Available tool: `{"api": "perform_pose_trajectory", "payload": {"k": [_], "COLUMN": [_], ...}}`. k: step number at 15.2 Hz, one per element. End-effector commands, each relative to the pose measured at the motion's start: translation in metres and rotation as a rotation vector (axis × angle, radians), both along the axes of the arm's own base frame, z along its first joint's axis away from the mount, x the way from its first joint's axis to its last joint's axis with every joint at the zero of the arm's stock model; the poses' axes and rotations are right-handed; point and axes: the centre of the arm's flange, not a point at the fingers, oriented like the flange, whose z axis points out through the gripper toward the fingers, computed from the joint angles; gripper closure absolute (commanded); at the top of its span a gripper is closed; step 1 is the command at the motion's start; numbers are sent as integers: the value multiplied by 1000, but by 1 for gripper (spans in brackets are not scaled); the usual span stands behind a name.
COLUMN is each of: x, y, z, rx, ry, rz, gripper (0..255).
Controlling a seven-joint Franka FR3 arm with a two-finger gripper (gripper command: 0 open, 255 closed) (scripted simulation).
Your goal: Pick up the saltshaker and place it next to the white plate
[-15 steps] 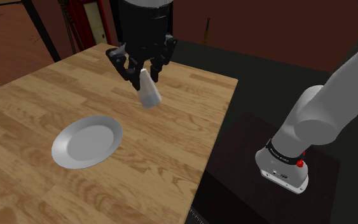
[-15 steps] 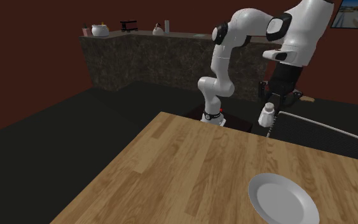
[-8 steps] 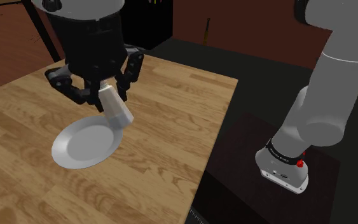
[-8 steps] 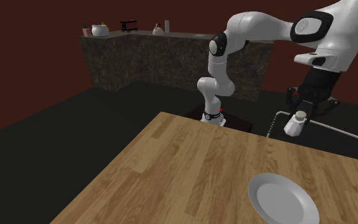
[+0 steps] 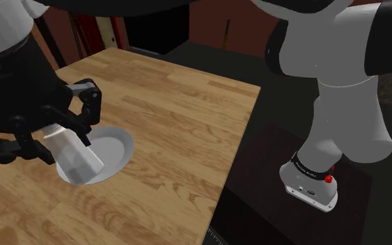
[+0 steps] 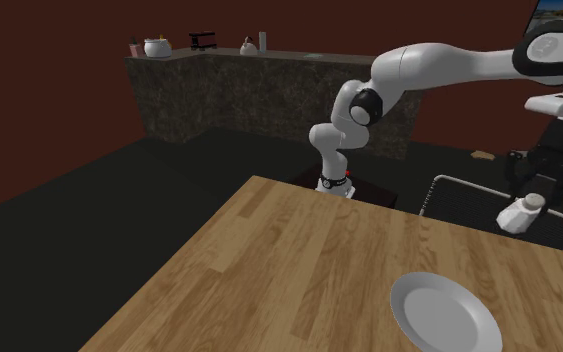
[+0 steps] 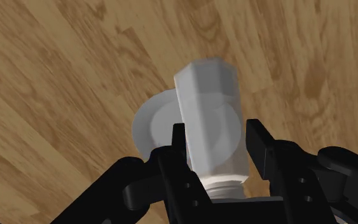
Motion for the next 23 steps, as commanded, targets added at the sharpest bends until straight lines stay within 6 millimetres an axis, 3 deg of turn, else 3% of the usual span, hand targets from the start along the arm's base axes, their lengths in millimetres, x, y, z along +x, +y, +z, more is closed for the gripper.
{"api": "perform_pose_trajectory", "payload": {"k": [1, 23], "x": [1, 1], "y": [6, 6], "z": [-10, -126], "rx": [-2, -2], "ry": [-1, -1], "rz": [-3, -3], "gripper": [255, 255]}}
